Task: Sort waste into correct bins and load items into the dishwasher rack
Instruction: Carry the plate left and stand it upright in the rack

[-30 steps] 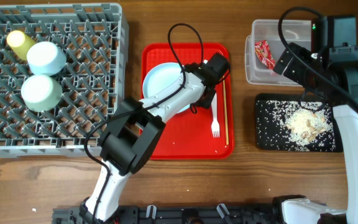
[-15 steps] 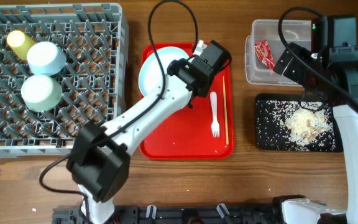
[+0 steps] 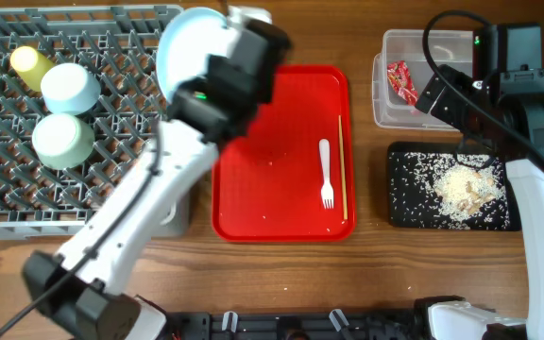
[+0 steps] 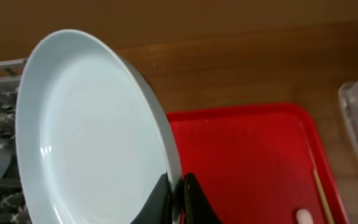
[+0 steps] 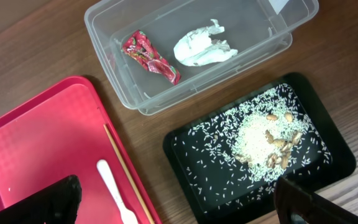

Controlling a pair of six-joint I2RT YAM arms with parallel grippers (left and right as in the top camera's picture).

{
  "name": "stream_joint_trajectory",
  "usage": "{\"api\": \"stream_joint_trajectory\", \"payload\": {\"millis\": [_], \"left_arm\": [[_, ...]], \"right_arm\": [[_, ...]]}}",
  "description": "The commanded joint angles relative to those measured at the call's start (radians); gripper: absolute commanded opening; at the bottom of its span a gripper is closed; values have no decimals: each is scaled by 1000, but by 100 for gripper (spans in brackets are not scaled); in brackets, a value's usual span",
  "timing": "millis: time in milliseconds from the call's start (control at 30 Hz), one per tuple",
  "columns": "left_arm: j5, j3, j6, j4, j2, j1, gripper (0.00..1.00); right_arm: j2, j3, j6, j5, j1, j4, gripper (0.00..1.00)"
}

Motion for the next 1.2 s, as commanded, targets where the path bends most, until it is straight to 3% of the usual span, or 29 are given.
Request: {"api": "stream_joint_trajectory", "payload": {"millis": [0,133,300,600,800,1067,1167], "left_arm": [[392,-2,47,29,-24,172,4],[687,-2,46,85,-23,364,4],[929,-2,42,157,10,578,4],[1276,-2,34,268,204,722,4],[1281,-2,-3,306,255,764,4],[1286,-2,-145,311,248,841,8],[1312,-2,-177,307,198,883,22]], "right_arm": [[8,6,-8,20,-2,2,100],[8,6,-8,19,-2,2,100],[8,6,-8,20,-2,2,100],[8,6,-8,19,-2,2,100],[8,6,-8,20,-2,2,100],[8,6,-8,19,-2,2,100],[8,6,-8,20,-2,2,100]]}}
